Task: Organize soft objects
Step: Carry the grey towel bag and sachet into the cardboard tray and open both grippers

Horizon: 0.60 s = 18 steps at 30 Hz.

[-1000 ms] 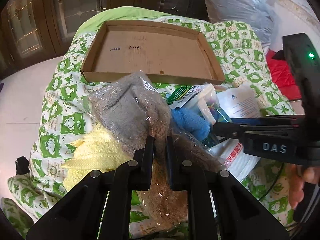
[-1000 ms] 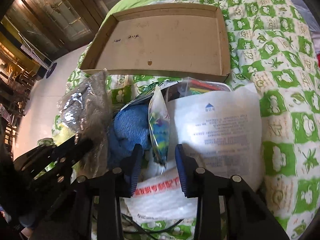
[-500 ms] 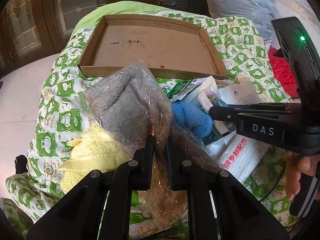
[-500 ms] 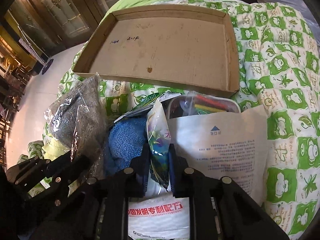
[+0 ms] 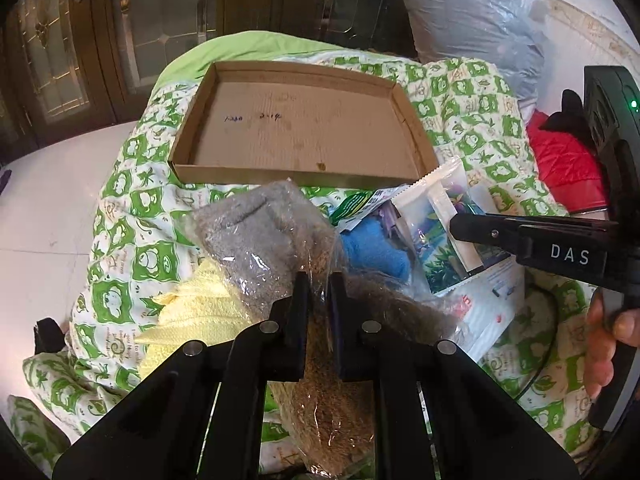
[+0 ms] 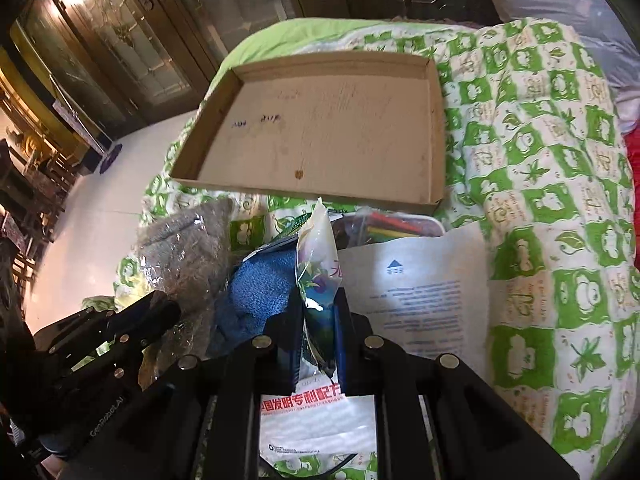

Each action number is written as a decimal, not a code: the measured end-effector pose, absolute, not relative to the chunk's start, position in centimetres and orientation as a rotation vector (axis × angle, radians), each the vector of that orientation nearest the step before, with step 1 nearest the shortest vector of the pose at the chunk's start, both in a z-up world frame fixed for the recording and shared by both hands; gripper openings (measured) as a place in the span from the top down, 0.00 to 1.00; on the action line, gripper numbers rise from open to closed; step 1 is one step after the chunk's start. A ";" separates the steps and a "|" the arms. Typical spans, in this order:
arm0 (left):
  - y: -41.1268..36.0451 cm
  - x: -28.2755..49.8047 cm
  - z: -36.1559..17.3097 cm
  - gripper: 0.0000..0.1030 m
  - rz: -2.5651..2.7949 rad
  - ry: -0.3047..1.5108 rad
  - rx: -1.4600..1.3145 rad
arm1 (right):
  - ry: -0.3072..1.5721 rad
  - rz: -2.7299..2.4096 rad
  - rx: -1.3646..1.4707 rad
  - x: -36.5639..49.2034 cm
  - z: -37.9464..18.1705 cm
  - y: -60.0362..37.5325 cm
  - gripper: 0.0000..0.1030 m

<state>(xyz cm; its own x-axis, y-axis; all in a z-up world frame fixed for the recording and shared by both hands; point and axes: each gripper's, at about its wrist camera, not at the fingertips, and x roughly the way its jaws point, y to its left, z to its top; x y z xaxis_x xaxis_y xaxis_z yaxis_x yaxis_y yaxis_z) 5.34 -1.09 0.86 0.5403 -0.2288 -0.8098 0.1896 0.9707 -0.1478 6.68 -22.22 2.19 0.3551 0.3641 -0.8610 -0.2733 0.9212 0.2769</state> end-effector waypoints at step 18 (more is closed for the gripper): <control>-1.6 4.3 1.9 0.92 -0.244 0.956 -0.041 | 1.101 0.437 0.138 5.6 3.9 -22.9 0.88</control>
